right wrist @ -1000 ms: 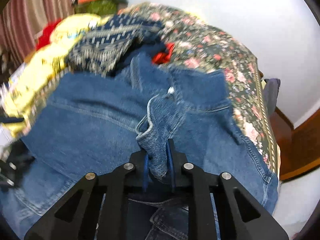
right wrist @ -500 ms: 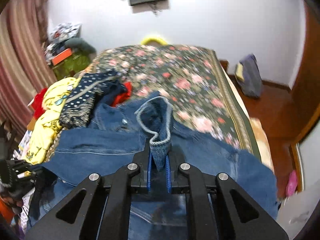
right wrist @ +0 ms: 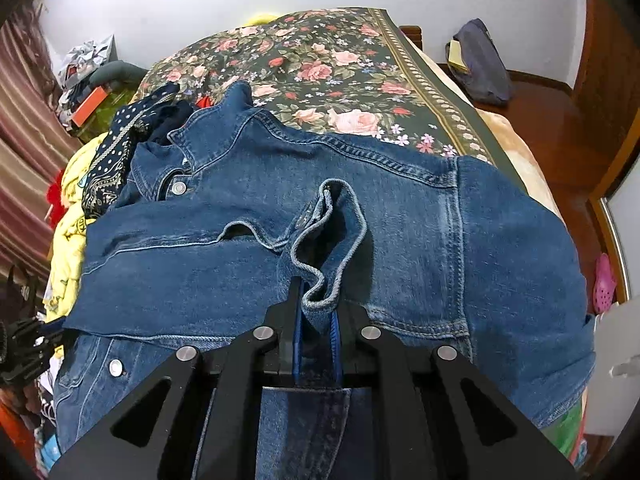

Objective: Fold large clothes
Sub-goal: 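Grasp the other sleeve cuff with the right gripper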

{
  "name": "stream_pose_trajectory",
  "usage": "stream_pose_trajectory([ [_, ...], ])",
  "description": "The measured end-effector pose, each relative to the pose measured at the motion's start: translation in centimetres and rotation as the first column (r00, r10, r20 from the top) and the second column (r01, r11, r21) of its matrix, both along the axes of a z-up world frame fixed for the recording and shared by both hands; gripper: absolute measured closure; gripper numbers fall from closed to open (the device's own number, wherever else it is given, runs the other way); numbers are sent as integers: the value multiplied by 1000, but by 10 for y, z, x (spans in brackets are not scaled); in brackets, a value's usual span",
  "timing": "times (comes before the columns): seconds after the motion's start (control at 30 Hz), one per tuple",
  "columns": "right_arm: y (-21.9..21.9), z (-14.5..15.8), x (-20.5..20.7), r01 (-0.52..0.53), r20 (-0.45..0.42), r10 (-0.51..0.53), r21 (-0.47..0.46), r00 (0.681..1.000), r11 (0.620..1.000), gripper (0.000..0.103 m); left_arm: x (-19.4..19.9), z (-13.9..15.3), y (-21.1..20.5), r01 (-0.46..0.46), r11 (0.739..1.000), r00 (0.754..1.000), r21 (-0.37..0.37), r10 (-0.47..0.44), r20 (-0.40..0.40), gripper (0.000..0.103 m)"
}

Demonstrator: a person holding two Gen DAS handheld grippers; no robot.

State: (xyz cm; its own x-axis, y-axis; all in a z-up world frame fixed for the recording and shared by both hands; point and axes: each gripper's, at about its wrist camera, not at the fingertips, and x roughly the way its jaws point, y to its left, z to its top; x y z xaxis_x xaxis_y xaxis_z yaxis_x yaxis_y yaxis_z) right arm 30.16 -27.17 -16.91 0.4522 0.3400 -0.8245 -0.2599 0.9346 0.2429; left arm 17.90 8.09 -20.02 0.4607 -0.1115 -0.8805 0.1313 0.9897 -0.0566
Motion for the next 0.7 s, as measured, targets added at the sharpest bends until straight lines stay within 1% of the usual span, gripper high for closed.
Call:
stream_pose_trajectory([
  [0.03, -2, 2, -1, 10, 8, -10, -13, 1000, 1000, 88, -2, 4, -1, 4, 1000, 1000, 1, -4, 9, 60],
  [0.13, -10, 11, -7, 39, 33, -38, -58, 999, 998, 86, -6, 22, -4, 13, 1000, 998, 22, -14, 57, 49],
  [0.17, -13, 15, -9, 42, 38, -40, -59, 998, 997, 85, -6, 29, -5, 11, 1000, 997, 25, -13, 74, 44],
  [0.2, -17, 19, -10, 47, 43, -44, -56, 998, 997, 83, -5, 37, -6, 4, 1000, 996, 28, -6, 93, 41],
  [0.23, -23, 25, -13, 59, 54, -57, -49, 997, 997, 75, -3, 43, -6, -4, 1000, 994, 30, 0, 107, 37],
  [0.27, -30, 33, -16, 80, 72, -77, -39, 994, 996, 69, 0, 51, -7, -15, 999, 992, 31, 11, 128, 36],
  [0.33, -43, 46, -22, 130, 121, -127, -17, 985, 991, 40, 8, 63, -8, -29, 999, 987, 28, 24, 162, 34],
  [0.37, -54, 55, -28, 170, 158, -167, -9, 973, 985, 35, 13, 69, -9, -36, 999, 984, 26, 30, 177, 34],
  [0.4, -61, 61, -31, 195, 179, -190, -8, 965, 981, 27, 20, 75, -11, -46, 999, 980, 25, 40, 193, 33],
  [0.43, -72, 67, -34, 223, 196, -217, -7, 956, 975, 23, 26, 79, -12, -51, 998, 978, 23, 45, 202, 31],
  [0.5, -92, 75, -40, 260, 204, -255, 3, 945, 966, 21, 40, 86, -17, -60, 998, 975, 15, 56, 216, 30],
  [0.57, -113, 75, -45, 296, 186, -296, 27, 937, 955, 21, 52, 90, -24, -62, 998, 973, 1, 60, 221, 30],
  [0.63, -129, 69, -48, 325, 154, -329, 51, 932, 944, 21, 63, 91, -33, -61, 998, 973, -9, 62, 221, 30],
  [0.7, -149, 55, -50, 364, 93, -370, 78, 924, 928, 21, 74, 87, -42, -56, 998, 976, -18, 59, 208, 30],
])
